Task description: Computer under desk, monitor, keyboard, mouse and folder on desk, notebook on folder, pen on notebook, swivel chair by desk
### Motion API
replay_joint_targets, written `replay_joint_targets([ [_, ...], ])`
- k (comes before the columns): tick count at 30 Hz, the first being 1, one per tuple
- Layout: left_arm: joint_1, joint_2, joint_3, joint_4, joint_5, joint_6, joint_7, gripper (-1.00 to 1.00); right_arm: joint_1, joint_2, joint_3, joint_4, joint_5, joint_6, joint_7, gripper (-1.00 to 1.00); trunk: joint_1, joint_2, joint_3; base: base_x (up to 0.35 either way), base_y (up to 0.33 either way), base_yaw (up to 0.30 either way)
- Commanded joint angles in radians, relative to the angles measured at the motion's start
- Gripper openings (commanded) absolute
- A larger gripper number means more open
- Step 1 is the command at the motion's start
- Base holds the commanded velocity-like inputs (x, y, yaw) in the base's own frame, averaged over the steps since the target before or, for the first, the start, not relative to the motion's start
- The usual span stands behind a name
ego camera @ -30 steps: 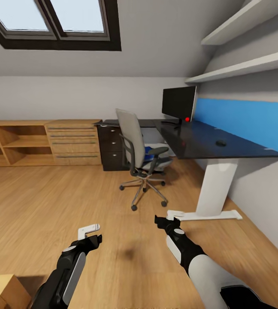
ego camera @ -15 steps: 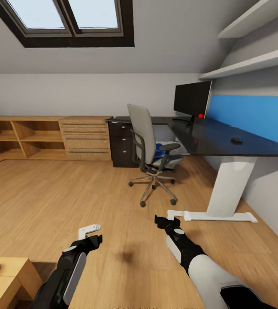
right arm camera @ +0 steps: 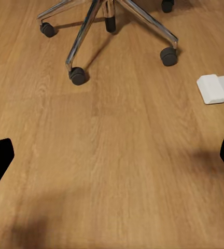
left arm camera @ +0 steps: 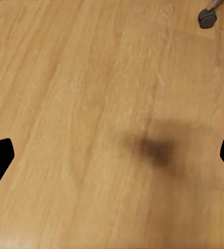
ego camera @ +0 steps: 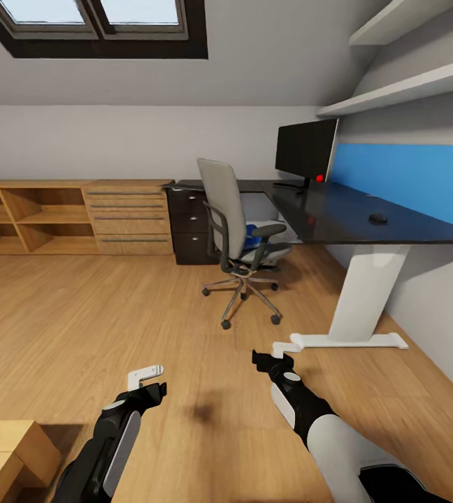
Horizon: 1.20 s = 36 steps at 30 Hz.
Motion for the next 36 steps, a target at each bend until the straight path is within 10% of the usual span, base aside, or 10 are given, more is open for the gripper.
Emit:
replay_joint_targets([
  [1, 0.000, 0.000, 0.001, -0.002, 0.011, 0.003, 0.006, 1.00, -0.001, 0.000, 0.003, 0.001, -0.009, -0.005, -0.003, 1.00, 0.000, 0.000, 0.000, 0.000, 0.000, -0.196],
  [36, 0.000, 0.003, 0.001, 0.002, 0.009, 0.001, 0.003, 1.00, -0.001, 0.000, 0.001, -0.001, -0.006, -0.047, -0.004, 1.00, 0.000, 0.000, 0.014, 0.219, 0.000, -0.013],
])
